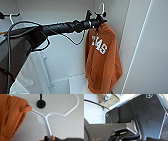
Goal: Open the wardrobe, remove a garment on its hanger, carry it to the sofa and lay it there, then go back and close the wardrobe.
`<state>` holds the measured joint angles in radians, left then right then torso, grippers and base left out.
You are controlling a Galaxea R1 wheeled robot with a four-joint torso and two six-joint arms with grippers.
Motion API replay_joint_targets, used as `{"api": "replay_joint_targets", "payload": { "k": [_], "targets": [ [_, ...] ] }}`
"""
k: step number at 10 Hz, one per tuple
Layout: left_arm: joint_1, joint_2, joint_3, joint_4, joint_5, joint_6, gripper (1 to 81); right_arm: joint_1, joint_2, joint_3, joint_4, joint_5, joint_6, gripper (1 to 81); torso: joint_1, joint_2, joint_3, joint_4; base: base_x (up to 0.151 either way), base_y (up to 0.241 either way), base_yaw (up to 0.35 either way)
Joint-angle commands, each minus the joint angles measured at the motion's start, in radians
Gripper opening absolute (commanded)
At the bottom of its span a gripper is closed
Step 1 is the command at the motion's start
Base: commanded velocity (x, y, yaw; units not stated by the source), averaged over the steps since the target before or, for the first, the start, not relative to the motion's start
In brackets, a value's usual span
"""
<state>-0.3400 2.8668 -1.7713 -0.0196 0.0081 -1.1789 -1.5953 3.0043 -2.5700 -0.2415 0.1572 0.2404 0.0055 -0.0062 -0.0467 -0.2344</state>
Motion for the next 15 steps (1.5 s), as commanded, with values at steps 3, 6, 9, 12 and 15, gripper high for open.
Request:
{"api": "replay_joint_targets", "payload": {
  "k": [3,6,9,12,15],
  "targets": [
    [-0.325,-0.089,0.022,0.026,-0.025,0.021,1.0,0.042,0.001,0.010,-0.004,-0.044,-0.004,81.1,0.000,0.000,0.000,0.100,0.000,0.000,0.000],
    [-0.328,-0.128,0.067,0.038,0.027,0.021,1.0,0.044,-0.002,0.007,-0.004,-0.021,-0.004,81.1,0.000,0.000,0.000,0.167,0.000,0.000,0.000],
    [-0.323,-0.128,0.087,0.041,0.052,0.024,1.0,0.048,-0.002,0.008,-0.004,-0.015,-0.004,81.1,0.000,0.000,0.000,0.156,0.000,0.000,0.000],
    [-0.314,-0.133,0.114,0.041,0.052,0.024,1.0,0.048,-0.002,0.010,-0.004,-0.015,-0.006,81.1,0.000,0.000,0.040,0.158,0.000,0.000,0.000],
    [-0.294,-0.153,0.144,0.038,0.047,0.024,1.0,0.050,0.000,0.010,-0.004,-0.015,-0.006,81.1,0.000,0.001,0.028,0.158,0.000,0.000,0.000]
  ]
}}
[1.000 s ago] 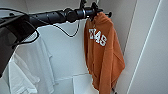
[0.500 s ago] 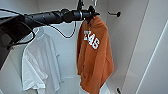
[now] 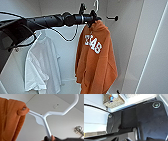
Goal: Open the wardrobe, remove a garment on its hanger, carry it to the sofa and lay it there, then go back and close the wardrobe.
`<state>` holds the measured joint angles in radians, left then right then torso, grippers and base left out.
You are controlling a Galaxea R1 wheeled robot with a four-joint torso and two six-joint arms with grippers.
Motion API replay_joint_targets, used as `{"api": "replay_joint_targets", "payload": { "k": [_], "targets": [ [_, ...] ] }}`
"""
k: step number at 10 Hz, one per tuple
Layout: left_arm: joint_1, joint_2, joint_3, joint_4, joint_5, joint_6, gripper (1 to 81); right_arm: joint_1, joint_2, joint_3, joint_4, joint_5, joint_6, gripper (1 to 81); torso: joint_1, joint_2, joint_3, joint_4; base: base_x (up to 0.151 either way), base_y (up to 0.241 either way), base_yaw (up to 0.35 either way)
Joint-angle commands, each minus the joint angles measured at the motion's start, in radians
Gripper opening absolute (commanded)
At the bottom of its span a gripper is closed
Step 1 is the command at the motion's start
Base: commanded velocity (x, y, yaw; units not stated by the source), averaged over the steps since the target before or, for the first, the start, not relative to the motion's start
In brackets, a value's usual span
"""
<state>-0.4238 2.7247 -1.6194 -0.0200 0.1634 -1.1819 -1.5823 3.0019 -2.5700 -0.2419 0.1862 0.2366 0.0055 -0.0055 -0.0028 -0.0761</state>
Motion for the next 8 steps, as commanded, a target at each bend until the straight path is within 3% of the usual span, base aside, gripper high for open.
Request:
{"api": "replay_joint_targets", "payload": {
  "k": [1,8],
  "targets": [
    [-0.194,-0.018,0.009,0.038,-0.114,0.027,1.0,0.037,0.004,0.010,-0.004,-0.044,-0.002,81.1,0.000,0.000,-0.001,0.000,0.000,0.000,0.000],
    [-0.023,-0.061,0.199,0.040,-0.168,0.036,1.0,0.041,0.007,0.010,-0.004,-0.044,-0.002,81.1,-0.001,0.000,0.007,0.000,0.000,0.000,0.000]
  ]
}}
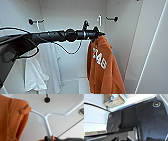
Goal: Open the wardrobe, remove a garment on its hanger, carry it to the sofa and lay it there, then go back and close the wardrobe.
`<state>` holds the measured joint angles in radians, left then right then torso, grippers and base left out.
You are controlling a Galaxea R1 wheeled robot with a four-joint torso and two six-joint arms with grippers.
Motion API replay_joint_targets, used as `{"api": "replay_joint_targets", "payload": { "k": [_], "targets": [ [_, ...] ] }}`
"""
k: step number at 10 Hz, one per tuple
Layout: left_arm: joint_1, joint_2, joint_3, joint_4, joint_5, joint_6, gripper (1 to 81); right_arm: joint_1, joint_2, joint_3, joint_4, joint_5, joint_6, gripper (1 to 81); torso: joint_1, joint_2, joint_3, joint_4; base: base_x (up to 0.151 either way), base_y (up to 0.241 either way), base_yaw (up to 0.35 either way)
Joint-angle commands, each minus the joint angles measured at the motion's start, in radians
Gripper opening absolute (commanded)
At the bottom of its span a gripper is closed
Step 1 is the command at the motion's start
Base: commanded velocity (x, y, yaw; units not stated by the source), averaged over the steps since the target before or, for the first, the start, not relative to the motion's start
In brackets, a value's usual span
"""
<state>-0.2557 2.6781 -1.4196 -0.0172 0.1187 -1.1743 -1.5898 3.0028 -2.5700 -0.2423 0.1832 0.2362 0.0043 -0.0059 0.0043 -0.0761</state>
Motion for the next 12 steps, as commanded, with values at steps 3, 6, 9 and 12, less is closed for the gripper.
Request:
{"api": "replay_joint_targets", "payload": {
  "k": [3,6,9,12],
  "targets": [
    [-0.170,-0.036,0.016,0.037,-0.129,0.028,1.0,0.046,0.006,0.008,-0.003,-0.041,-0.001,81.1,0.000,0.000,0.000,0.000,0.000,0.000,0.000],
    [-0.159,-0.053,0.027,0.037,-0.128,0.030,1.0,0.044,0.007,0.008,-0.003,-0.041,-0.001,81.1,0.001,0.001,0.000,0.000,-0.071,0.000,0.000],
    [-0.139,-0.053,0.031,0.039,-0.129,0.031,1.0,0.041,0.007,0.008,-0.003,-0.041,-0.001,81.1,0.000,0.000,0.000,0.000,-0.097,0.000,0.000],
    [-0.124,-0.062,0.045,0.039,-0.142,0.033,1.0,0.036,0.006,0.008,-0.006,-0.041,-0.003,81.1,0.000,0.000,0.000,0.000,-0.108,0.000,0.000]
  ]
}}
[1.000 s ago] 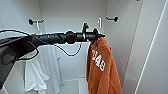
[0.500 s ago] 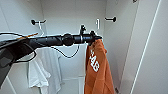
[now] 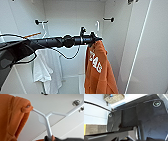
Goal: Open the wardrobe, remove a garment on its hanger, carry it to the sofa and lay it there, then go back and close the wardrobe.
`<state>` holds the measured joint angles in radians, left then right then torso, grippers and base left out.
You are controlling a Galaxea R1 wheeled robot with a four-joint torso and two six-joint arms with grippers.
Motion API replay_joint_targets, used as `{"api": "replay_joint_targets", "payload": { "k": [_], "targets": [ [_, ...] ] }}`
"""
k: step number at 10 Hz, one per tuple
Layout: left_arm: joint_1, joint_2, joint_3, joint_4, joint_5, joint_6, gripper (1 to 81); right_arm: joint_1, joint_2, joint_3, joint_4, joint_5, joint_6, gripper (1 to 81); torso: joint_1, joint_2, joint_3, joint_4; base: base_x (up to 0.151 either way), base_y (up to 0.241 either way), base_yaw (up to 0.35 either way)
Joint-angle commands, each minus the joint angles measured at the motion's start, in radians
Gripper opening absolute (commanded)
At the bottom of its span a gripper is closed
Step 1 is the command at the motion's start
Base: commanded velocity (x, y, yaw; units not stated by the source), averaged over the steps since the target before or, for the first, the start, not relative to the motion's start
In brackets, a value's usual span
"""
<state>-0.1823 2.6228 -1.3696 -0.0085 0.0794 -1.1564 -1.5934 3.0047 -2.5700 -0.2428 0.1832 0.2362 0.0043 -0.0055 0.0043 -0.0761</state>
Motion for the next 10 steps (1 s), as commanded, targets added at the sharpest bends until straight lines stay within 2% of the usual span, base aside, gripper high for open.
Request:
{"api": "replay_joint_targets", "payload": {
  "k": [1,4,6,10],
  "targets": [
    [-0.193,-0.007,-0.005,0.037,-0.102,0.017,1.0,0.042,0.005,0.008,-0.007,-0.041,-0.005,81.1,0.000,0.000,0.000,0.000,-0.107,0.000,0.000],
    [-0.148,-0.007,0.007,0.079,-0.105,0.014,1.0,0.040,0.004,0.007,-0.007,-0.041,-0.005,81.1,0.000,0.000,0.000,0.000,-0.109,0.000,0.000],
    [-0.118,-0.007,0.021,0.096,-0.159,0.015,1.0,0.042,0.003,0.008,-0.007,-0.041,-0.005,81.1,0.000,0.000,0.000,0.000,-0.110,0.000,0.000],
    [-0.087,-0.004,0.041,0.096,-0.164,0.015,1.0,0.042,0.006,0.008,-0.007,-0.041,-0.005,81.1,0.000,0.000,0.000,0.000,-0.111,0.000,0.000]
  ]
}}
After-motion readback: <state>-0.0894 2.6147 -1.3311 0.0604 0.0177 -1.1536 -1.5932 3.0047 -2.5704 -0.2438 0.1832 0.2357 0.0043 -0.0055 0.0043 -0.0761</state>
